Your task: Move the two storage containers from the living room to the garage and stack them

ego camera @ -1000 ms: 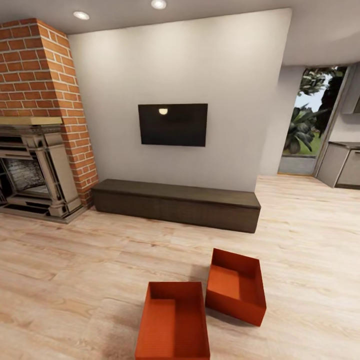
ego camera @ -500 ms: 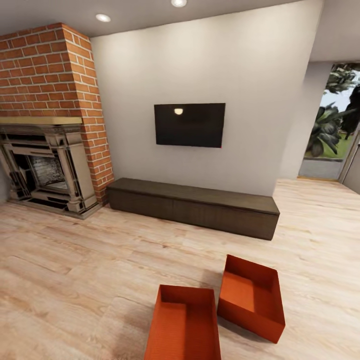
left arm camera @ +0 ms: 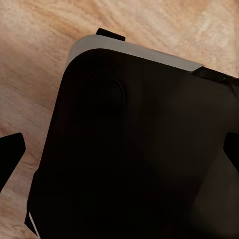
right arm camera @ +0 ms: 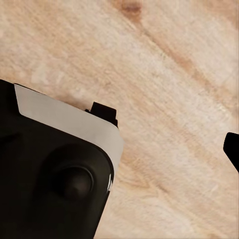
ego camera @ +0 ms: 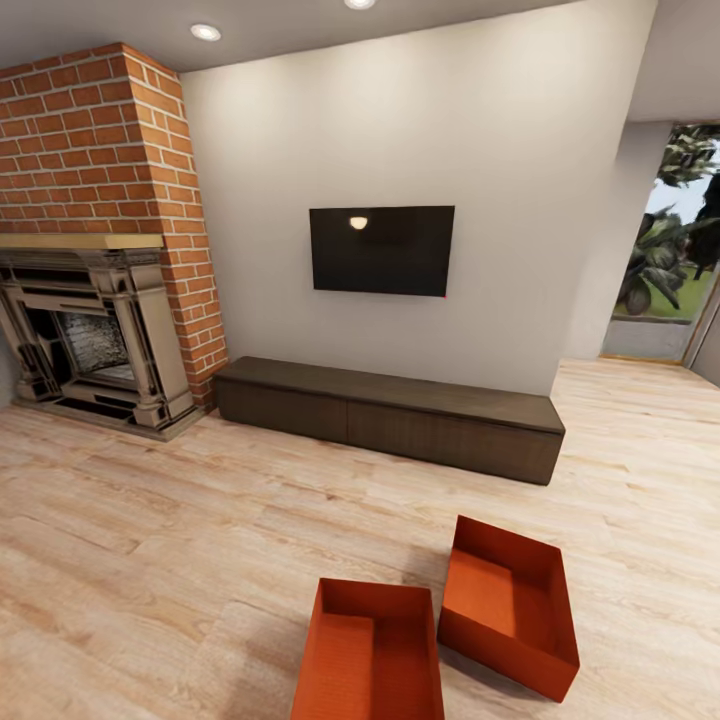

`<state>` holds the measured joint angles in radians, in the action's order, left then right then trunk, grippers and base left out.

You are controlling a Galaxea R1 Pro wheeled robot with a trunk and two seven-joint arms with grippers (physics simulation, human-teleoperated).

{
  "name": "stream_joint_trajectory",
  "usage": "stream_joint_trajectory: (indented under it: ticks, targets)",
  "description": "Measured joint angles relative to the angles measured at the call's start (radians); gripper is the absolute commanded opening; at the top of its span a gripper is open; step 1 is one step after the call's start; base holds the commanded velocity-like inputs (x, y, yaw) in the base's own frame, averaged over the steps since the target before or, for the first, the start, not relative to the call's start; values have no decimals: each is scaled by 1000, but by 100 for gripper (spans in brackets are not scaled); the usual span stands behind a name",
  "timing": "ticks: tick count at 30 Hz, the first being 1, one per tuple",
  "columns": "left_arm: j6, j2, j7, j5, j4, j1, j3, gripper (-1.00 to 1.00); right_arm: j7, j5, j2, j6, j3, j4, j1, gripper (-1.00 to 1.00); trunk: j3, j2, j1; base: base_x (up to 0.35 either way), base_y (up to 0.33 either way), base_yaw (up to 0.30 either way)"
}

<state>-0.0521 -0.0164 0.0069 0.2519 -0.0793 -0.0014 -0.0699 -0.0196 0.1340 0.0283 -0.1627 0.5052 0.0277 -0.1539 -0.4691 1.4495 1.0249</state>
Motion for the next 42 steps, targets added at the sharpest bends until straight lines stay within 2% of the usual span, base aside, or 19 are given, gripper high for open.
stream_joint_trajectory:
  ticks: [6,19,42]
  targets:
    - [-1,0,0,1,0,0,0,100,-1,6,0,0,-2,0,0,100,0,0,0,9,0,-44]
    - [-1,0,0,1,-1,0,0,100,-2,3,0,0,-3,0,0,100,0,0,0,1,0,-184]
    - [-1,0,0,1,-2,0,0,100,-1,6,2,0,-3,0,0,100,0,0,0,69,74,-6]
